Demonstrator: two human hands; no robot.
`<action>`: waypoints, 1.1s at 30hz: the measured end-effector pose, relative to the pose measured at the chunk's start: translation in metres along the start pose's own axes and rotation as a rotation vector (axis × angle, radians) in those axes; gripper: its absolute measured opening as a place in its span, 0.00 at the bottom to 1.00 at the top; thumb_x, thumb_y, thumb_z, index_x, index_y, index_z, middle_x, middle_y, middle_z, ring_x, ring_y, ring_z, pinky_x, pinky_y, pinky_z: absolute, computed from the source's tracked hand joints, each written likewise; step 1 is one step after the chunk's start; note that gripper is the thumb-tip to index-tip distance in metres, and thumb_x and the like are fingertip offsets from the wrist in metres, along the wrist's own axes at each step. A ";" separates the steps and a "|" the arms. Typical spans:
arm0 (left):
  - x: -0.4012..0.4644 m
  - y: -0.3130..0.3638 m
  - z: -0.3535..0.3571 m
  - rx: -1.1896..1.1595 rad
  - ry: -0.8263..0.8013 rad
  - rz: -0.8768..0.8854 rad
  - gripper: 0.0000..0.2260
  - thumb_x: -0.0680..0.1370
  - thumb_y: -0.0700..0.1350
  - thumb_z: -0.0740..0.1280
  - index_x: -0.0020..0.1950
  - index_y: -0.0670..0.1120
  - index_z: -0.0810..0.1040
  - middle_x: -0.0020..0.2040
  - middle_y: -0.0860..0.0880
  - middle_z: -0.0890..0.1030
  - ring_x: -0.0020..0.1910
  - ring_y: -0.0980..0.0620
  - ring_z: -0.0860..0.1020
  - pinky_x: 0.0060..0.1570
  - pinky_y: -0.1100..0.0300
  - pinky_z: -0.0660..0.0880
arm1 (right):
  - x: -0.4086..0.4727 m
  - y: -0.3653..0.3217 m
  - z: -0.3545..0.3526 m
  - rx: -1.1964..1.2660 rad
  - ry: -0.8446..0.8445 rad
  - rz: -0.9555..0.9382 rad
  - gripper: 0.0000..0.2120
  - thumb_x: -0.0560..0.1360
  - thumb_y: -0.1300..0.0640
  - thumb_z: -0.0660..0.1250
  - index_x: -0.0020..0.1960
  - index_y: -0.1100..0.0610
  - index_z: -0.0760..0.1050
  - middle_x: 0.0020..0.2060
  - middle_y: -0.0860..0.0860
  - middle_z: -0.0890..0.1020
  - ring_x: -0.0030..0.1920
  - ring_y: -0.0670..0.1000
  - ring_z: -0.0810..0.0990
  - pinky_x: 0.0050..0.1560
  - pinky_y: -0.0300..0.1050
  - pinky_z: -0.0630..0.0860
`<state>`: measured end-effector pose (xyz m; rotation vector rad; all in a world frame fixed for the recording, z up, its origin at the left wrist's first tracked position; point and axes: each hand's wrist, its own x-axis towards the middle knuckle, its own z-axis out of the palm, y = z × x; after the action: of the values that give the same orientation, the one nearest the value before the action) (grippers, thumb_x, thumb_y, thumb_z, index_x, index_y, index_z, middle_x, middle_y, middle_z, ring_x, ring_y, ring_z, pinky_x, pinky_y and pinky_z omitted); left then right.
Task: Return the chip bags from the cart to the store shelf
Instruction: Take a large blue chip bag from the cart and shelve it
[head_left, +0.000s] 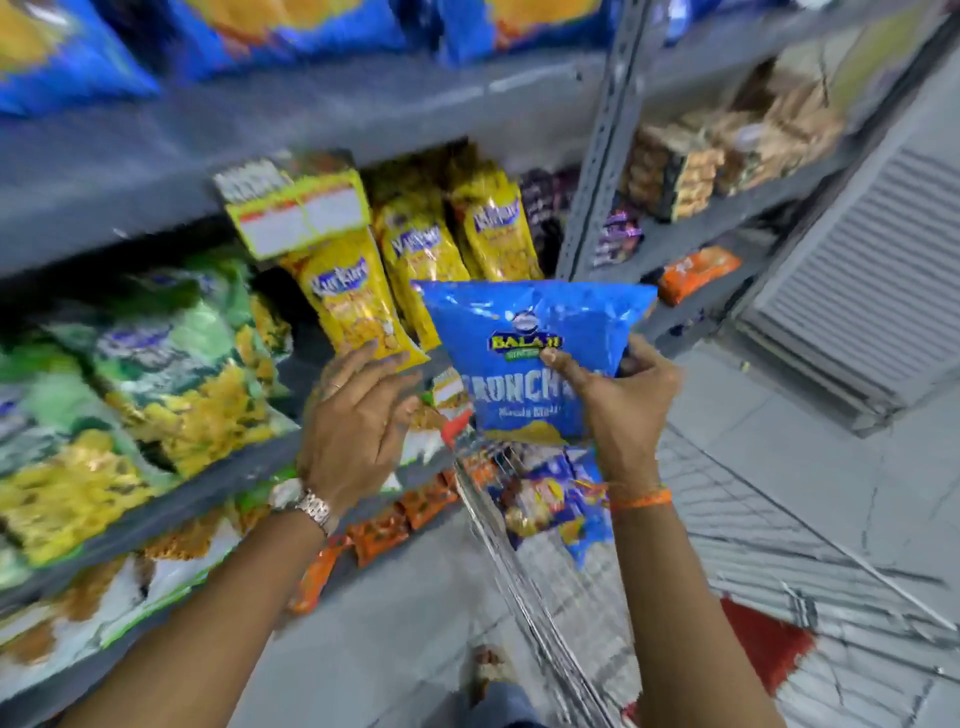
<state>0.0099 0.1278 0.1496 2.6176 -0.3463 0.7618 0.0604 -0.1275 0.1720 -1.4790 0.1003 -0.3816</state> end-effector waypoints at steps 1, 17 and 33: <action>0.010 -0.004 -0.016 0.031 0.062 0.005 0.17 0.82 0.48 0.59 0.60 0.43 0.84 0.64 0.44 0.82 0.70 0.40 0.75 0.76 0.43 0.63 | 0.006 -0.024 0.014 0.033 -0.018 -0.045 0.15 0.64 0.68 0.82 0.48 0.59 0.84 0.37 0.38 0.88 0.39 0.37 0.85 0.42 0.35 0.82; 0.045 -0.094 -0.180 0.534 0.433 -0.176 0.21 0.84 0.53 0.57 0.69 0.43 0.78 0.69 0.45 0.79 0.73 0.42 0.72 0.78 0.43 0.62 | 0.061 -0.259 0.176 0.511 -0.422 -0.235 0.08 0.66 0.68 0.80 0.39 0.58 0.85 0.39 0.52 0.90 0.39 0.51 0.89 0.40 0.47 0.84; 0.043 -0.119 -0.166 0.626 0.503 -0.128 0.20 0.84 0.53 0.55 0.70 0.48 0.77 0.65 0.49 0.81 0.63 0.49 0.77 0.64 0.50 0.68 | 0.139 -0.236 0.254 0.359 -0.471 -0.063 0.10 0.66 0.64 0.82 0.30 0.57 0.84 0.28 0.48 0.86 0.28 0.46 0.85 0.31 0.39 0.80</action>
<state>0.0092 0.3001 0.2672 2.8020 0.2458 1.6427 0.2214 0.0602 0.4520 -1.1820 -0.3736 -0.0860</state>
